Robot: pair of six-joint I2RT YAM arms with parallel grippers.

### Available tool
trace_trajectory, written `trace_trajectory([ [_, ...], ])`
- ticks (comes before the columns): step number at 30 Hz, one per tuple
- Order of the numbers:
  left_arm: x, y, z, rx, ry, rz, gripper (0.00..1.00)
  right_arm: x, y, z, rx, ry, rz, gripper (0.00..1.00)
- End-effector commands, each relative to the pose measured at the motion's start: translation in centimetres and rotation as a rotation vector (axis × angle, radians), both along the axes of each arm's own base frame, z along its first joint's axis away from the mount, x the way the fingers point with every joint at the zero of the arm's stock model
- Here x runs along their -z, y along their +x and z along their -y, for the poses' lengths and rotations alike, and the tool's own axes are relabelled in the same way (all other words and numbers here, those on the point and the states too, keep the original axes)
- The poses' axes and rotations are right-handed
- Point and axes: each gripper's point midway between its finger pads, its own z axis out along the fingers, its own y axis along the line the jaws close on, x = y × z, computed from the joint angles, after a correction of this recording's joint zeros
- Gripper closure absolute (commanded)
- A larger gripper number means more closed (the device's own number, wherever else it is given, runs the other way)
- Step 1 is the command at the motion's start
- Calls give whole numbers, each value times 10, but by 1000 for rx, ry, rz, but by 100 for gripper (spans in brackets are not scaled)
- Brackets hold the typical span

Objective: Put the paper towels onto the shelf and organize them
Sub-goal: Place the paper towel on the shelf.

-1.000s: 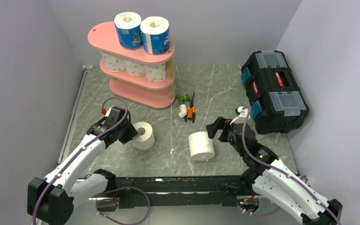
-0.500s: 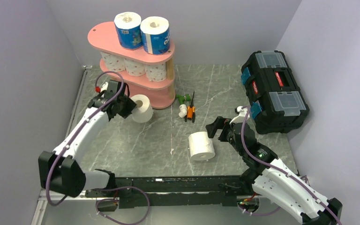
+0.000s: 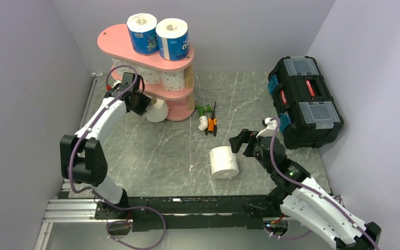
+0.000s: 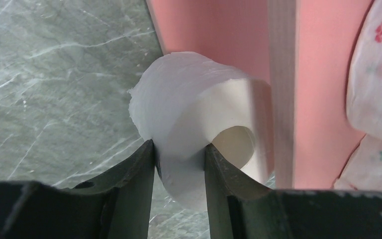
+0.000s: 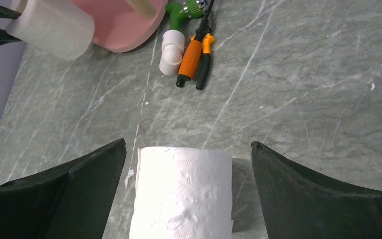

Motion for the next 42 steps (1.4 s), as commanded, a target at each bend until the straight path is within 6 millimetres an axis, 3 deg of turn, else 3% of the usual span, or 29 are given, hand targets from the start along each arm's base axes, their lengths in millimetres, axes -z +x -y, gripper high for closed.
trace_trajectory([
  [1,-26,30,8,-17,-68,104,77,-28,2,-1,0,35,68,1],
  [27,-4,66,10,-77,-118,151,76,-21,3,-1,2,23,49,1],
  [42,-15,76,14,-65,-128,183,75,-18,5,-3,-2,16,38,1],
])
